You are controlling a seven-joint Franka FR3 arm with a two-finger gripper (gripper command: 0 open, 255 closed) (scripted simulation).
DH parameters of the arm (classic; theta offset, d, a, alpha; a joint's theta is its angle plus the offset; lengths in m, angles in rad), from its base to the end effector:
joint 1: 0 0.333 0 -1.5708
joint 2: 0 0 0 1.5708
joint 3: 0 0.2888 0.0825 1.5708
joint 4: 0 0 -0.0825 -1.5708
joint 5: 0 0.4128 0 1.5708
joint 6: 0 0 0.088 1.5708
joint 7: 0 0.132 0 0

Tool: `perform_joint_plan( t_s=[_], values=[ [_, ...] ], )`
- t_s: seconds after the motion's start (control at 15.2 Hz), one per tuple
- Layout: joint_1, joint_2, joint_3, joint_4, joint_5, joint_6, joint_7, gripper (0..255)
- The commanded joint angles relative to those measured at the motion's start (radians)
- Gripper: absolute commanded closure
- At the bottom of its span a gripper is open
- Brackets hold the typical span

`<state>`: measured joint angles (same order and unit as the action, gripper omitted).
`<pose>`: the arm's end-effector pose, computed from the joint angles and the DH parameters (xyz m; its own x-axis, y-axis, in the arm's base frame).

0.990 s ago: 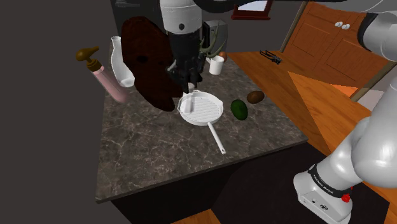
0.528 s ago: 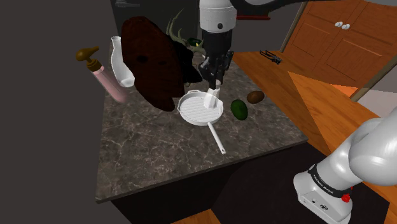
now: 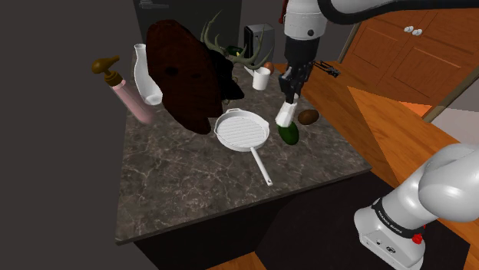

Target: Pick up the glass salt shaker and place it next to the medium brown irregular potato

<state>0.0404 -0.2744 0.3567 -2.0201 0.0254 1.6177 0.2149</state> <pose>0.4521 0.2029 0.4915 0.9804 0.1520 -0.1251 0.1647 -0.9814 0.0987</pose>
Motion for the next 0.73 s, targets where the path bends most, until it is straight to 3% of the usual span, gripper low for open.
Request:
perform_joint_plan(
  t_s=[0.0,0.66],
  values=[
    [-0.013,-0.059,-0.035,-0.058,0.002,0.003,-0.055,255],
    [-0.077,-0.274,-0.216,-0.258,-0.060,-0.001,-0.294,255]
  ],
)
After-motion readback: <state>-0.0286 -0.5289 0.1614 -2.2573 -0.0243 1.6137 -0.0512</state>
